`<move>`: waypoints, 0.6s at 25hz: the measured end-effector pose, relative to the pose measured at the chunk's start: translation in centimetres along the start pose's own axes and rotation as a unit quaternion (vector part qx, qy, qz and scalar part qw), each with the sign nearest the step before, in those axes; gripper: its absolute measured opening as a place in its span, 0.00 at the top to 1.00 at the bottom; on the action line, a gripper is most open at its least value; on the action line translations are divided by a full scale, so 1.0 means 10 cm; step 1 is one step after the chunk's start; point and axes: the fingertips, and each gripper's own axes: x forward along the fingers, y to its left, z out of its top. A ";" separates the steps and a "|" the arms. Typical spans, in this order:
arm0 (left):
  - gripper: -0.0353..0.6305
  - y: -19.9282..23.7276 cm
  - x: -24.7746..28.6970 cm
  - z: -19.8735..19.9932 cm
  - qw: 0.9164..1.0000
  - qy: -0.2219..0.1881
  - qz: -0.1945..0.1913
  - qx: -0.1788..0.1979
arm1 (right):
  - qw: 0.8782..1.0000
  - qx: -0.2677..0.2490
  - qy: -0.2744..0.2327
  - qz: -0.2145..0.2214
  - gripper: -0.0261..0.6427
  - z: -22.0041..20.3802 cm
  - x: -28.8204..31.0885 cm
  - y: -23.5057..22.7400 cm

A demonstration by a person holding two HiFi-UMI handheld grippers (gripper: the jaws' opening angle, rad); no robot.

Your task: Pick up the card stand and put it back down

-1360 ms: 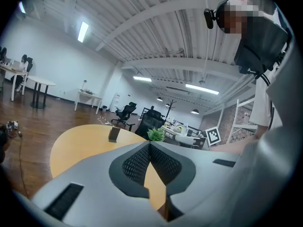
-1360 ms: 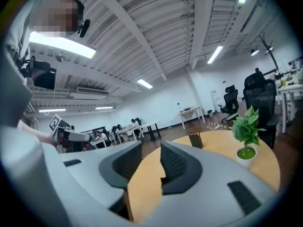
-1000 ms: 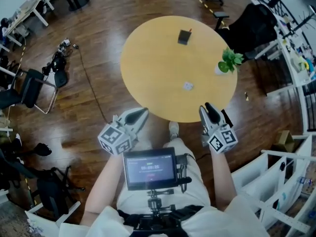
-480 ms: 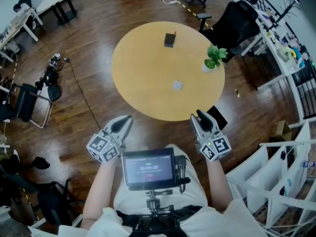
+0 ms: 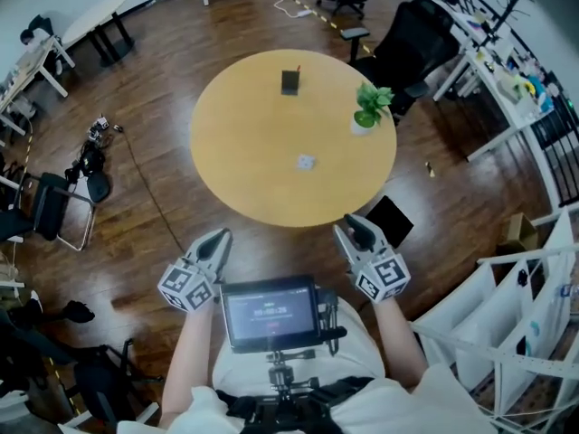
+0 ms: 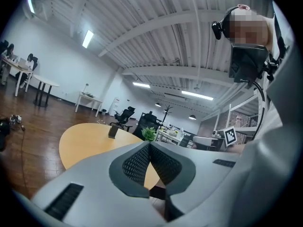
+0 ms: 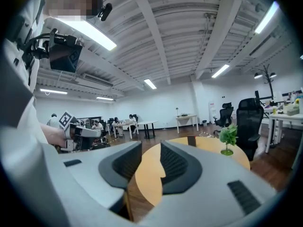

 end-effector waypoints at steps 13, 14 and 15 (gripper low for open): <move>0.95 -1.01 0.55 -0.45 0.999 0.037 -0.025 -0.011 | 1.000 0.019 0.005 -0.009 0.76 -0.15 -0.94 -0.42; 0.95 -1.09 0.59 -0.49 0.999 0.042 -0.028 -0.010 | 1.000 0.023 0.006 -0.012 0.76 -0.20 -1.02 -0.46; 0.95 -1.16 0.62 -0.53 0.998 0.047 -0.030 -0.009 | 0.999 0.026 0.006 -0.017 0.76 -0.25 -1.11 -0.51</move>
